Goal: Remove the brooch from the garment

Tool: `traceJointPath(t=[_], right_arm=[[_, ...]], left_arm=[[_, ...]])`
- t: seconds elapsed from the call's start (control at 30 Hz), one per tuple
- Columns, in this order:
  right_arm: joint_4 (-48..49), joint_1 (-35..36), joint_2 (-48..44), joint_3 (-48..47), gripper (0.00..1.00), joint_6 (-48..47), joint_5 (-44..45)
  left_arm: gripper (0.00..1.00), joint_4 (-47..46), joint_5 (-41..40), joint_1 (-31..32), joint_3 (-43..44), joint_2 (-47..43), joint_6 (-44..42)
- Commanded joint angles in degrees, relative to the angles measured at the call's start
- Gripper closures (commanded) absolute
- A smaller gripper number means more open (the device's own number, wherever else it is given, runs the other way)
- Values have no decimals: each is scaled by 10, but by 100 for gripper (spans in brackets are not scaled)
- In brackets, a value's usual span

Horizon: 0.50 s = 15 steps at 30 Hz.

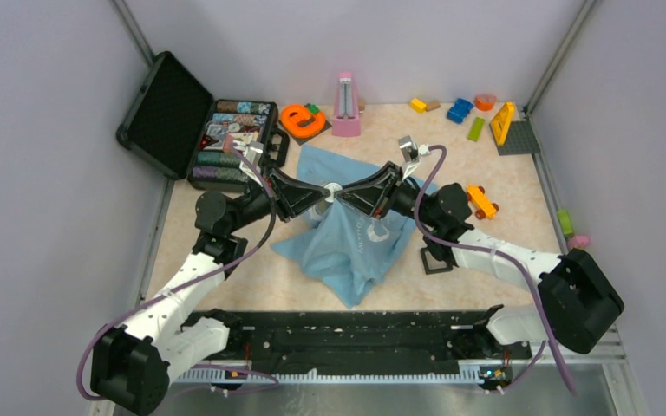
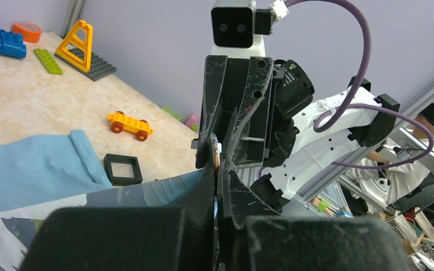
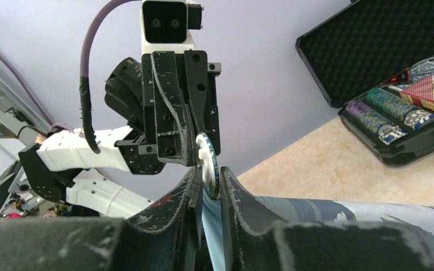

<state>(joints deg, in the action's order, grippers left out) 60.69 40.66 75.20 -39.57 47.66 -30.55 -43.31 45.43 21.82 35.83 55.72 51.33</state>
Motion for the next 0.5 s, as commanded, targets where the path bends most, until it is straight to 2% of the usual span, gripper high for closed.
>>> traceJointPath(t=[0.0, 0.07, 0.3, 0.4, 0.47], right_arm=[[25, 8, 10, -30, 83, 9, -14], [21, 8, 12, -31, 86, 8, -14], [14, 8, 13, -35, 84, 7, -14], [37, 8, 8, -24, 67, 15, -15], [52, 8, 3, -16, 61, 19, -11]], left_arm=[[100, -38, 6, 2, 4, -7, 2], [100, -38, 8, 2, 5, -7, 2], [100, -35, 11, 2, 7, -6, -1], [100, -34, 11, 2, 8, -7, -3], [100, -30, 8, 2, 8, -8, -6]])
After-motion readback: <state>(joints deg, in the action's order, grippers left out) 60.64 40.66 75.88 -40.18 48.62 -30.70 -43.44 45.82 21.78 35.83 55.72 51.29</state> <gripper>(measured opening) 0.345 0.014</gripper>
